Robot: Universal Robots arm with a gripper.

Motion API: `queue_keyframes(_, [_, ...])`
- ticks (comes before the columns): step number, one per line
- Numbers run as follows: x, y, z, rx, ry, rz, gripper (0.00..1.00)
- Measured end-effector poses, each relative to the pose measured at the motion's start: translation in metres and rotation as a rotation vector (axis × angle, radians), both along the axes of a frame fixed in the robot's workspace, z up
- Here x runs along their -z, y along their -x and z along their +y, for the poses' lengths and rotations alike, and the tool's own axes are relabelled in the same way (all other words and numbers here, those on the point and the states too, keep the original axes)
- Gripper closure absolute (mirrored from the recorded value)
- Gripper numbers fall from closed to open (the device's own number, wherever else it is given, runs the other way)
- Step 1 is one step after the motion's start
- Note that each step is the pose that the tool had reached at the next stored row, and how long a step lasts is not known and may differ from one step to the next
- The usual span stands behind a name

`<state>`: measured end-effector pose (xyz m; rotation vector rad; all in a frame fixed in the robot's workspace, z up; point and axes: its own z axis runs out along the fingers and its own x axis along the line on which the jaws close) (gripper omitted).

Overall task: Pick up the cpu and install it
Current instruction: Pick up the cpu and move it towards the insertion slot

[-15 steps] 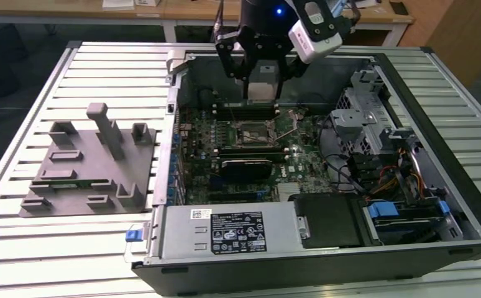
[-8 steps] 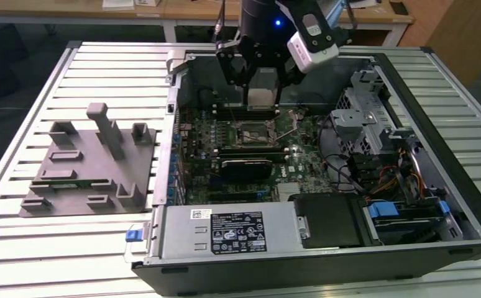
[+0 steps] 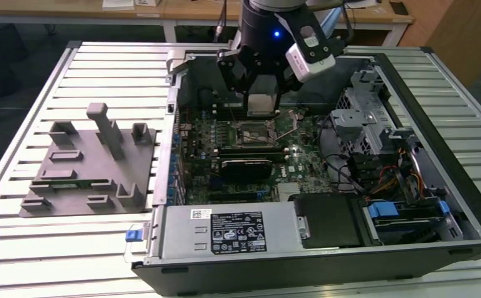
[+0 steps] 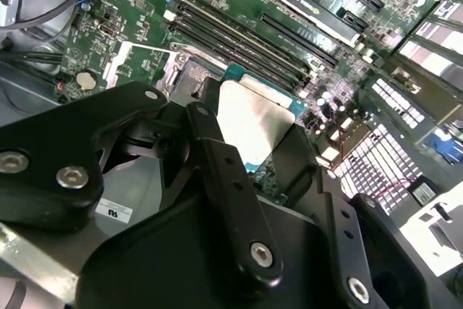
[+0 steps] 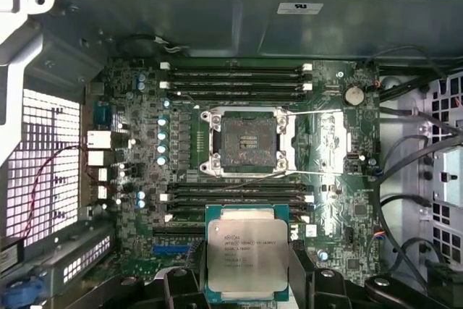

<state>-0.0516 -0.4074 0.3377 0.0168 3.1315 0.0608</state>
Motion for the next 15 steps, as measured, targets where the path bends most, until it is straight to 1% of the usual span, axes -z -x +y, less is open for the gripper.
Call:
queue_keyframes(3, [0.0039, 0.000, 0.0013, 0.000, 0.0000, 0.0000, 0.46])
queue_keyframes(15, [0.0162, -0.001, 0.0103, 0.000, -0.0003, -0.0001, 0.46])
